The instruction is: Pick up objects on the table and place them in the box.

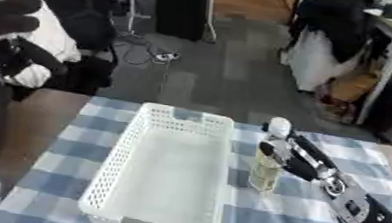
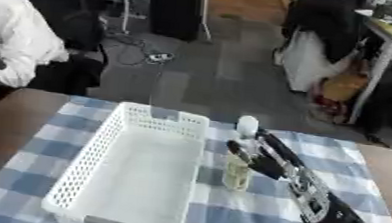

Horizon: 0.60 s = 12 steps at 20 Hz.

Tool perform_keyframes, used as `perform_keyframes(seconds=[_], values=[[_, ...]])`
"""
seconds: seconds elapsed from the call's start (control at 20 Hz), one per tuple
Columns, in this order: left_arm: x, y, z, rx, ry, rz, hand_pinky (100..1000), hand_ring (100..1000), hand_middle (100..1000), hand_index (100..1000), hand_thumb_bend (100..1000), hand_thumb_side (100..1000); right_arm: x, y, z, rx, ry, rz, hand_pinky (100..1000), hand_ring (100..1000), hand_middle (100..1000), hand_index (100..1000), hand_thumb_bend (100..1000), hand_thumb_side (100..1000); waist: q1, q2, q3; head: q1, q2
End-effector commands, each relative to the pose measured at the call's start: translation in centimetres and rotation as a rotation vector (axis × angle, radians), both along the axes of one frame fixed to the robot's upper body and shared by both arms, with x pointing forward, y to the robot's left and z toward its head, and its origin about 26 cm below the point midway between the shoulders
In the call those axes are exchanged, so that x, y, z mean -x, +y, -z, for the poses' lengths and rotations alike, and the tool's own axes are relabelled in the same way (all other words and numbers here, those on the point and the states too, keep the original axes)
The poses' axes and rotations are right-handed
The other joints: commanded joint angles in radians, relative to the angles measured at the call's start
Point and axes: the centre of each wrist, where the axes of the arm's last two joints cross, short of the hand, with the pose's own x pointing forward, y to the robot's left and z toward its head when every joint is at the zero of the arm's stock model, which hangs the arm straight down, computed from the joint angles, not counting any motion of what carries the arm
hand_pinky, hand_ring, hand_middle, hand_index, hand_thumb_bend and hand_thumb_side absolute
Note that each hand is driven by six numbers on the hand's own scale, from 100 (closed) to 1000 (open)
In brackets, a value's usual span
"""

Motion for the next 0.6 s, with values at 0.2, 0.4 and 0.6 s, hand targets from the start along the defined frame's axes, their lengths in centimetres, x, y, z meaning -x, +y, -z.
perform_keyframes(seconds=[0.2, 0.4, 0.6], values=[[0.42, -0.55, -1.15, -0.002, -0.043, 0.028, 517, 465, 810, 755, 266, 972, -0.15, -0.84, -2.31, -0.045, -0.058, 0.04, 832, 750, 815, 1000, 459, 1000, -0.004, -0.006, 0.009, 0.005, -0.017], [0.43, -0.64, -1.28, -0.004, -0.046, 0.032, 518, 465, 806, 755, 266, 972, -0.08, -0.86, -2.1, -0.119, -0.099, 0.093, 343, 433, 527, 729, 405, 986, -0.006, -0.003, 0.011, 0.011, -0.016], [0.43, -0.65, -1.36, -0.004, -0.049, 0.033, 518, 465, 804, 755, 266, 973, 0.04, -1.18, -2.1, -0.189, -0.166, 0.157, 100, 100, 107, 332, 100, 851, -0.005, -0.001, 0.011, 0.014, -0.018]])
